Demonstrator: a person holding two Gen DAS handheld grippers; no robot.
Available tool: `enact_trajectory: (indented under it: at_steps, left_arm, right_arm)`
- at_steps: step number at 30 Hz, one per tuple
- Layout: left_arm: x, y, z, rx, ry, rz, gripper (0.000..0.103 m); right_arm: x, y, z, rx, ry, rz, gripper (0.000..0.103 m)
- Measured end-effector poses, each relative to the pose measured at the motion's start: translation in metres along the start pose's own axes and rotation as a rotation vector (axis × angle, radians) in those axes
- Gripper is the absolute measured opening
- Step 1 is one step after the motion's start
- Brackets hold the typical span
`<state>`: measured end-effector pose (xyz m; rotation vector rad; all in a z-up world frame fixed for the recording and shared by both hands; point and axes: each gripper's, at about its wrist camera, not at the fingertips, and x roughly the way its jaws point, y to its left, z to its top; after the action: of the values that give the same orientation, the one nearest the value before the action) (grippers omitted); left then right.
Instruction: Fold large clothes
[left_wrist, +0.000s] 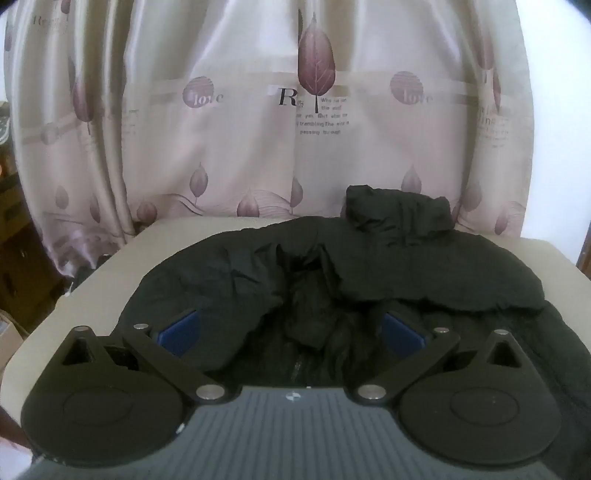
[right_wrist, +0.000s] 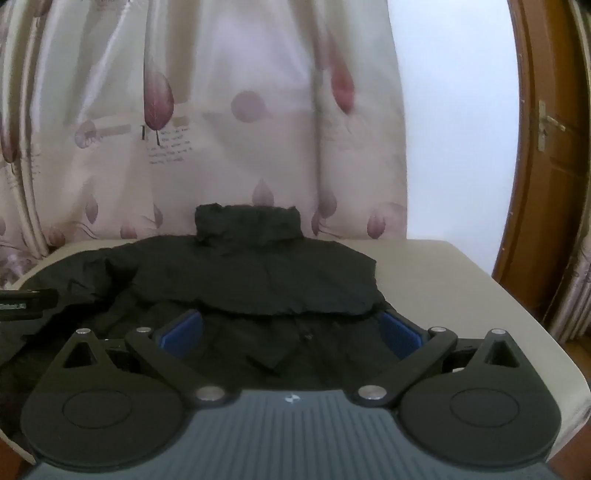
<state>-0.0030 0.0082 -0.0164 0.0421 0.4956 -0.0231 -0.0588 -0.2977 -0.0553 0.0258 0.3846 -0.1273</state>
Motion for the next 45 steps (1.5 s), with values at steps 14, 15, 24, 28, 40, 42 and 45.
enact_trajectory:
  at_steps: [14,15,24,28,40,42,45]
  left_arm:
    - [0.003,0.004,-0.011,-0.011,0.030,-0.021,0.103]
    - [0.003,0.005,-0.010,-0.012,0.032,-0.025,0.103]
    - [0.008,0.022,-0.024,-0.081,0.062,-0.087,0.103]
    - [0.008,0.027,-0.032,-0.084,0.060,-0.074,0.103]
    - [0.001,0.043,-0.048,-0.132,-0.011,-0.007,0.103]
    - [0.000,0.048,-0.050,-0.165,-0.015,0.000,0.103]
    - [0.003,0.057,-0.053,-0.242,0.010,-0.037,0.103]
  right_arm:
    - [0.018,-0.003,-0.002,-0.008,0.052,-0.045,0.103]
    - [0.019,-0.003,-0.002,-0.009,0.055,-0.047,0.103]
    - [0.023,-0.003,-0.007,-0.020,0.067,-0.054,0.103]
    - [0.026,0.000,-0.007,-0.023,0.079,-0.058,0.103]
    - [0.033,0.001,-0.011,-0.022,0.097,-0.029,0.103]
    - [0.032,0.001,-0.012,-0.018,0.094,-0.016,0.103]
    - [0.031,0.003,-0.012,-0.016,0.096,0.000,0.103]
